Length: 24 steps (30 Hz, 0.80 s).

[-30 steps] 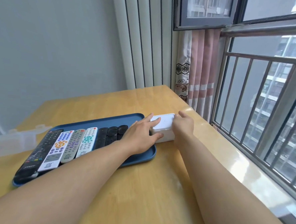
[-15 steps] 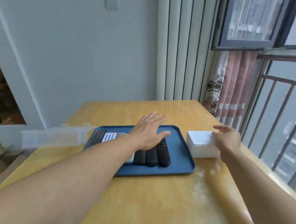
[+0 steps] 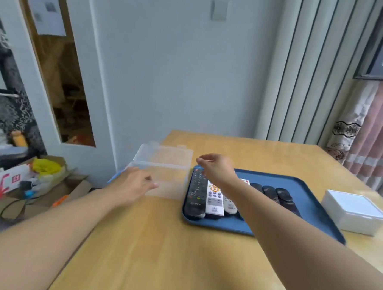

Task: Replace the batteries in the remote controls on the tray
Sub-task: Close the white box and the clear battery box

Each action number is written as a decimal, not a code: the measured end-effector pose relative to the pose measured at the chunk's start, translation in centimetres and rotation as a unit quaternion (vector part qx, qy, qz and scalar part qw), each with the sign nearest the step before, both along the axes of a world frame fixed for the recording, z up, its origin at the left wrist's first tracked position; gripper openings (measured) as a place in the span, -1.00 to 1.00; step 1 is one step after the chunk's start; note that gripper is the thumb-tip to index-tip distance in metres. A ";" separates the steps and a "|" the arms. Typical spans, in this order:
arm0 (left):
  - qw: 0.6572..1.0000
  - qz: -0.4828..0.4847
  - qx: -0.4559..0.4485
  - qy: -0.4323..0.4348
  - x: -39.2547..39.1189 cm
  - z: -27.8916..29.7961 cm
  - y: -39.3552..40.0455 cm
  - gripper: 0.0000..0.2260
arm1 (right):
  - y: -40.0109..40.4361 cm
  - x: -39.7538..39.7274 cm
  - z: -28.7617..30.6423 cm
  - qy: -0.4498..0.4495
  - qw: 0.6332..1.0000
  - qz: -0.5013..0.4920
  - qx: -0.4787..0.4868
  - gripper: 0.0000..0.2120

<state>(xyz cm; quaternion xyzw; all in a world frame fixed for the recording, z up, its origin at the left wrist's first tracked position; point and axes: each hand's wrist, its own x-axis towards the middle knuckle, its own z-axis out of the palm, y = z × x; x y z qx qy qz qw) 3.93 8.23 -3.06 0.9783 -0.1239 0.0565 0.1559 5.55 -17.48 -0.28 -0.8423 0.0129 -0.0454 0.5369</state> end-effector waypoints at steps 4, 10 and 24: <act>0.999 -0.033 -0.042 0.013 -0.2 -2.4 1.2 -0.82 | 3.0 2.2 -0.2 0.069 0.997 -0.031 0.026 -0.50; 0.997 -0.064 -0.041 -0.001 -0.7 -1.9 1.2 -0.83 | 4.8 3.0 1.1 0.110 0.962 -0.058 0.244 -0.54; 0.953 -0.015 0.110 -0.281 -2.9 0.8 0.0 0.30 | 4.0 -0.9 1.9 -0.153 0.976 0.054 -0.143 -0.61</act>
